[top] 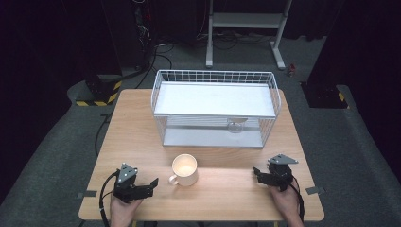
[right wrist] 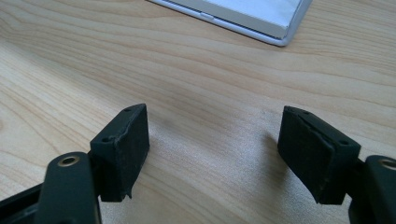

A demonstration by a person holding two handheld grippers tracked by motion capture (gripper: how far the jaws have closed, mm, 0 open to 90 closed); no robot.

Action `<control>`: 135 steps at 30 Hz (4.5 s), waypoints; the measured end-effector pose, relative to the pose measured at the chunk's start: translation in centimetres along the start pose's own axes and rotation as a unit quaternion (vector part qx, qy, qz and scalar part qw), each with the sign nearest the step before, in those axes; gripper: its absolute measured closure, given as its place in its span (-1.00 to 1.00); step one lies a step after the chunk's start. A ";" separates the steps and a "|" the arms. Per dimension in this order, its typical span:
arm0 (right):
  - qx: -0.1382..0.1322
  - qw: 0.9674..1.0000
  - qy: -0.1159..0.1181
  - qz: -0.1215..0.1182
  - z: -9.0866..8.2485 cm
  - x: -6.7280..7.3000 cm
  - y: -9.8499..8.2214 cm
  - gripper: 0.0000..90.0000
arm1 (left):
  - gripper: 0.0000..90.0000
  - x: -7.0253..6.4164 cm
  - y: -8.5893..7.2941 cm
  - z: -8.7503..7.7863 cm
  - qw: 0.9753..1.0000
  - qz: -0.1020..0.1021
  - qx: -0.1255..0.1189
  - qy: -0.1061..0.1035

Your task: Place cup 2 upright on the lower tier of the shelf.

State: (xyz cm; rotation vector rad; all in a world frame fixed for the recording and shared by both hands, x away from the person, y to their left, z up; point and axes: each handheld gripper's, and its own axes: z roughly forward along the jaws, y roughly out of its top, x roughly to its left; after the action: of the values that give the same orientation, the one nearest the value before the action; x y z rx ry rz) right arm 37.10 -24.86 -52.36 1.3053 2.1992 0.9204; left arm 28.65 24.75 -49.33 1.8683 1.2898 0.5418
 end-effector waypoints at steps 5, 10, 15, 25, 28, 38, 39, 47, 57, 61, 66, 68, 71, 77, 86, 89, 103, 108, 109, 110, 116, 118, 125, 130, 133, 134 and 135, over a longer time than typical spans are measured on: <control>0.001 1.000 0.001 -0.001 0.0 0.0 0.0 -0.45 | -0.95 -0.4 0.0 -0.5 1.000 0.003 -0.002 0.003; 0.001 1.000 0.001 -0.002 0.0 0.0 0.0 -0.45 | -0.97 -1.0 -0.1 -1.0 1.000 0.001 -0.013 -0.003; 0.000 1.000 0.002 -0.004 0.0 0.0 0.0 -0.45 | -1.00 -2.0 -0.4 -1.3 1.000 0.011 -0.015 -0.016; 0.001 1.000 0.001 0.000 -0.1 0.1 0.0 -0.45 | -1.00 -4.0 -0.3 -0.4 0.999 0.035 -0.004 -0.039; 0.001 1.000 0.002 0.000 -0.1 0.1 0.0 -0.45 | -1.00 -4.6 -0.2 0.3 0.998 0.040 -0.001 -0.047; 0.000 1.000 0.004 -0.004 -0.1 0.1 -0.1 -0.45 | -1.00 -6.1 0.7 2.5 0.996 0.055 0.013 -0.063; 0.000 1.000 0.004 -0.003 -0.1 0.1 -0.1 -0.45 | -1.00 -6.2 0.8 2.7 0.996 0.054 0.014 -0.065; 0.000 1.000 0.004 -0.004 -0.1 0.1 -0.1 -0.45 | -1.00 -6.8 1.4 3.8 0.995 0.057 0.015 -0.075; 0.001 1.000 0.004 -0.002 -0.1 0.1 -0.1 -0.45 | -1.00 -7.8 2.3 5.4 0.994 0.066 0.014 -0.082; 0.001 1.000 0.004 -0.002 -0.1 0.2 -0.1 -0.45 | -0.98 -8.4 2.6 5.9 0.994 0.087 0.015 -0.070; 0.000 1.000 0.003 -0.005 -0.1 0.1 -0.1 -0.45 | -0.98 -8.5 2.9 6.4 0.994 0.086 0.013 -0.067; 0.000 1.000 0.003 -0.004 -0.1 0.1 -0.1 -0.45 | -0.98 -8.5 2.9 6.5 0.994 0.083 0.009 -0.066; 0.000 1.000 0.004 -0.003 -0.1 0.2 -0.1 -0.45 | -0.97 -8.6 3.0 6.7 0.994 0.083 0.006 -0.066; 0.001 1.000 0.004 -0.003 -0.1 0.2 -0.1 -0.45 | -0.95 -8.7 3.3 7.3 0.994 0.083 -0.002 -0.064; 0.001 1.000 0.004 -0.003 -0.1 0.2 -0.1 -0.45 | -0.85 -8.7 3.4 7.8 0.995 0.072 -0.010 -0.062; 0.001 1.000 0.004 -0.003 -0.1 0.2 -0.1 -0.45 | -0.82 -8.7 3.4 7.8 0.995 0.079 -0.011 -0.059; 0.001 1.000 0.005 -0.002 -0.1 0.1 -0.1 -0.45 | -0.81 -8.9 3.4 7.4 0.994 0.097 -0.018 -0.052; 0.001 1.000 0.005 -0.004 -0.1 0.1 -0.1 -0.45 | -0.81 -9.1 3.7 7.5 0.994 0.101 -0.014 -0.050; 0.000 1.000 0.005 -0.004 -0.1 0.1 -0.1 -0.45 | -0.80 -9.1 3.8 7.5 0.993 0.104 -0.014 -0.048; 0.000 1.000 0.005 -0.004 -0.1 0.1 -0.1 -0.45 | -0.80 -9.1 3.9 7.5 0.993 0.107 -0.012 -0.047; 0.000 1.000 0.004 -0.003 -0.1 0.1 -0.1 -0.46 | -0.80 -9.3 4.3 7.5 0.993 0.110 -0.011 -0.045; 0.000 1.000 0.005 -0.004 -0.1 0.1 -0.1 -0.46 | -0.80 -9.3 4.4 7.6 0.993 0.107 -0.011 -0.045; 0.001 1.000 0.004 -0.003 -0.1 0.1 -0.1 -0.46 | -0.80 -9.0 5.0 7.7 0.994 0.099 -0.008 -0.043; 0.001 1.000 0.005 -0.003 -0.1 0.1 -0.1 -0.46 | -0.80 -9.0 5.8 7.8 0.994 0.101 -0.012 -0.045; 0.000 1.000 0.004 -0.004 -0.1 0.1 -0.1 -0.46 | -0.80 -8.9 6.3 7.9 0.994 0.097 -0.014 -0.047; 0.001 1.000 0.005 -0.003 -0.1 0.1 -0.1 -0.46 | -0.80 -8.9 6.6 7.9 0.994 0.095 -0.013 -0.048; 0.001 1.000 0.005 -0.004 -0.1 0.1 -0.1 -0.46 | -0.80 -8.8 6.8 7.9 0.994 0.096 -0.014 -0.049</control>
State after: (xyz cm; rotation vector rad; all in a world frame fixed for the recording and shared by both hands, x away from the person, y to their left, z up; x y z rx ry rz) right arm 36.95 -24.79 -52.37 1.2946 2.2106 0.9244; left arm 34.78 12.61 -47.93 1.9815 1.0412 0.5571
